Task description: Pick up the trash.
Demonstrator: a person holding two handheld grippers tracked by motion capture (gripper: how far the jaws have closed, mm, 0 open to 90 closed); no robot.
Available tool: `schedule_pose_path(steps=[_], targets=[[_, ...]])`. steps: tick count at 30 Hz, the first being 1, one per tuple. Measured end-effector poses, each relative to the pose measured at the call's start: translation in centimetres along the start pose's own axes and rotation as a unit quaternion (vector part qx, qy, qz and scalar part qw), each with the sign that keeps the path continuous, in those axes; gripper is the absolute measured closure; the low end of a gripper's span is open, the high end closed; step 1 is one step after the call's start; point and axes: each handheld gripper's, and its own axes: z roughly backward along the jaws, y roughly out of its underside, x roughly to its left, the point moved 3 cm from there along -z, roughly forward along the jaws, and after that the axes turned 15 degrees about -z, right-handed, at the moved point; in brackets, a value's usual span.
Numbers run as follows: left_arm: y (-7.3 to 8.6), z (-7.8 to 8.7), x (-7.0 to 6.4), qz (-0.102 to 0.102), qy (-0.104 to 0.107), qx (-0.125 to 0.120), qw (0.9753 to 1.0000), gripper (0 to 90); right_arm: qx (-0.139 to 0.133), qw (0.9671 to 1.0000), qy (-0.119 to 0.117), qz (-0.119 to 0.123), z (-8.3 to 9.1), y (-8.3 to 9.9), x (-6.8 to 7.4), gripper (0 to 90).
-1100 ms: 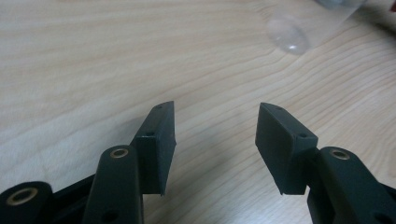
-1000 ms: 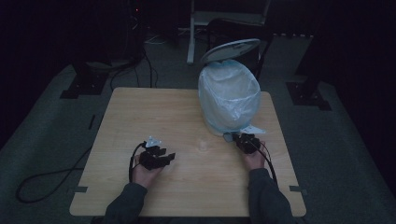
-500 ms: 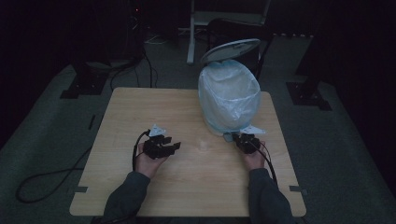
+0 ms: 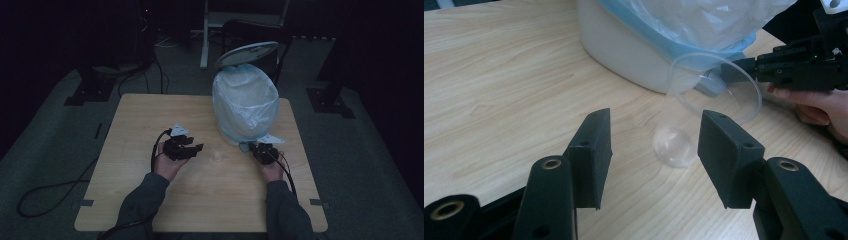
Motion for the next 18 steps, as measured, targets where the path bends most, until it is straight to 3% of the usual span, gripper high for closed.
schedule_pose_path(steps=[13,18], targets=[[-3.0,-2.1,-0.6,-0.014,0.013,0.007,0.9998,52.0,0.000,1.0000,0.000,-0.001,0.0,0.0,0.0,89.1],[-2.9,-3.3,-0.7,-0.013,0.018,0.018,0.9996,54.7,0.000,1.0000,0.000,-0.001,0.0,0.0,0.0,89.1]])
